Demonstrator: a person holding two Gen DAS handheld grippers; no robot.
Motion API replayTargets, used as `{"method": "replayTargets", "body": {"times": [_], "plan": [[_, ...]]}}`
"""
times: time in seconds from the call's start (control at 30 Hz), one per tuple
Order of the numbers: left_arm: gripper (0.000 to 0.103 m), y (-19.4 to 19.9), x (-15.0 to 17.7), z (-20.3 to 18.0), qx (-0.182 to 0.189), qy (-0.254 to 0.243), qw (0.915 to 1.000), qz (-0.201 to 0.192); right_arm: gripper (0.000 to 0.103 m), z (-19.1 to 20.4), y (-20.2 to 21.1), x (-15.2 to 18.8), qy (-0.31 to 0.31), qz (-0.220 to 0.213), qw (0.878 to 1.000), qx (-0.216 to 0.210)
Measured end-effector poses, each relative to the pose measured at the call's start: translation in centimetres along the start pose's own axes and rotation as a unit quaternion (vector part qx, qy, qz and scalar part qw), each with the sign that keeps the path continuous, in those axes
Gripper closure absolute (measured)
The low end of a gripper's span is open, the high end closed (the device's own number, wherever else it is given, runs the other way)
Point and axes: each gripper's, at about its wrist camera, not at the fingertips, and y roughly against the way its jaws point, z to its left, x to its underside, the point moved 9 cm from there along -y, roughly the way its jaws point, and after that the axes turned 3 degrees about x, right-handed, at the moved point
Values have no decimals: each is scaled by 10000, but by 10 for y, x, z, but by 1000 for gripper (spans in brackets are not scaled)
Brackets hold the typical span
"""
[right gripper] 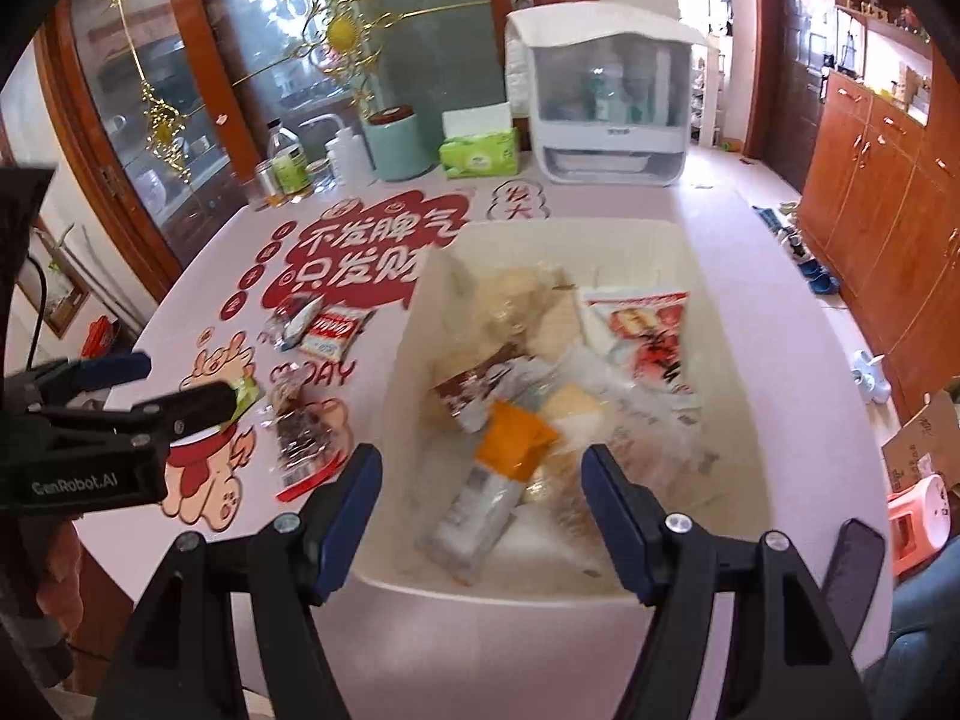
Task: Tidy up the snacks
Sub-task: 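Move both open tools back to the snacks on the table, then grasp a clear nut-candy bag with the right tool while the left tool grasps a green cake pack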
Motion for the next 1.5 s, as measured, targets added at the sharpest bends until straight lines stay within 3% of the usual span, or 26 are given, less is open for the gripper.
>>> {"method": "replayTargets", "body": {"times": [0.33, 0.53, 0.63, 0.8, 1.03, 1.13, 1.23, 1.3, 1.33, 1.43, 1.5], "plan": [[6, -24, 50, 117, -511, 577, 9960, 456, 34, 62, -10, 6, 107, 118, 9997, -188], [6, -43, 54, 178, -548, 727, 9942, 566, 34, 125, -26, 3, 403, 189, 9988, -217], [6, -60, 50, 199, -380, 785, 9939, 670, 34, 154, -43, 0, 422, 269, 9983, -303], [6, -96, 37, 212, -21, 648, 9946, 810, 34, 181, -91, -13, 140, 509, 9980, -335], [8, -147, 26, 181, 486, 160, 9930, 1065, 34, 185, -168, -22, -74, 1088, 9940, -86], [13, -164, 24, 169, 594, -52, 9915, 1156, 35, 186, -193, -19, -48, 1387, 9903, -57], [19, -176, 23, 163, 741, -112, 9894, 1240, 52, 190, -208, -14, 52, 1615, 9868, -99], [25, -181, 21, 161, 730, -172, 9896, 1227, 66, 197, -212, -11, 19, 1678, 9851, -368], [27, -182, 19, 160, 706, -232, 9903, 1177, 69, 201, -212, -11, -9, 1676, 9844, -533], [35, -185, 15, 155, 622, -434, 9914, 1071, 70, 205, -210, -11, 124, 1555, 9866, -469], [63, -183, 11, 151, 607, -536, 9923, 942, 70, 207, -207, -9, 125, 1545, 9865, -520]]}}
